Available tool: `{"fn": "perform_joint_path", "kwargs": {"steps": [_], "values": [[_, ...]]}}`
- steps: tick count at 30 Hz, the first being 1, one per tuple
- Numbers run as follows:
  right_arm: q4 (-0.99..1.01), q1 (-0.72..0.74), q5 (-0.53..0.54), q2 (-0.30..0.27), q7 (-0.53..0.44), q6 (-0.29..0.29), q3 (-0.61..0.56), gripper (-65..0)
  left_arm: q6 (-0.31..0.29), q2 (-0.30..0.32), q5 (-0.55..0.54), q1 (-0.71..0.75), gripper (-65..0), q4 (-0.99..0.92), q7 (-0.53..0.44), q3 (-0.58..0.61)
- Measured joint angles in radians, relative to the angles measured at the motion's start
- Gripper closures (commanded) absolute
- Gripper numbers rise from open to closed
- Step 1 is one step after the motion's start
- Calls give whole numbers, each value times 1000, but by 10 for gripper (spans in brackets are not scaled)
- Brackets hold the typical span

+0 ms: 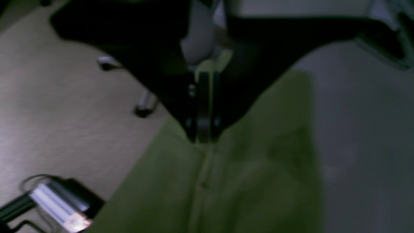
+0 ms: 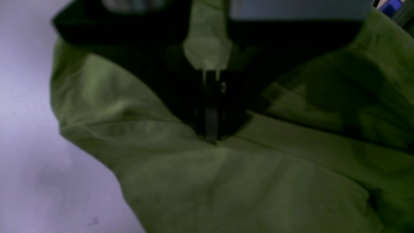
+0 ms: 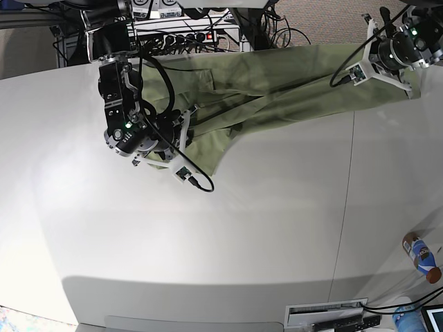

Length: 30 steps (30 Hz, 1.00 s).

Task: Fold the T-shirt properly
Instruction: 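Lay the held edges down along the shirt's collar side, then slide the left gripper along the shirt toward the right gripper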

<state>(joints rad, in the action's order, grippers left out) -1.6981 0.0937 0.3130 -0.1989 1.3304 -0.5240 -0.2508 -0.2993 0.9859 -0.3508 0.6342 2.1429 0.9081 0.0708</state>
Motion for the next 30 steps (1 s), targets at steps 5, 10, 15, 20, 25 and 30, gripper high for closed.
{"fn": "perform_joint_path", "kwargs": {"steps": [5,10,15,20,25,30], "values": [[-4,-8,-45,3,-15,0,0,0,-81,-32,-109,-58,0,-56,-11,0],[-4,-9,-80,5,-22,0,34,0,-148,-34,-195,-121,0,-116,-28,0],[-2,-14,-104,3,-10,0,135,0,-204,-38,-273,-174,0,-197,-45,0],[-2,-14,-105,3,-29,1,209,0,-260,-83,-292,-230,0,-257,-100,0],[-2,-14,-106,3,-73,0,215,0,-298,-129,-290,-275,0,-292,-113,0],[-2,-14,-106,2,-129,0,215,0,-300,-138,-290,-298,0,-295,-117,0]]}}
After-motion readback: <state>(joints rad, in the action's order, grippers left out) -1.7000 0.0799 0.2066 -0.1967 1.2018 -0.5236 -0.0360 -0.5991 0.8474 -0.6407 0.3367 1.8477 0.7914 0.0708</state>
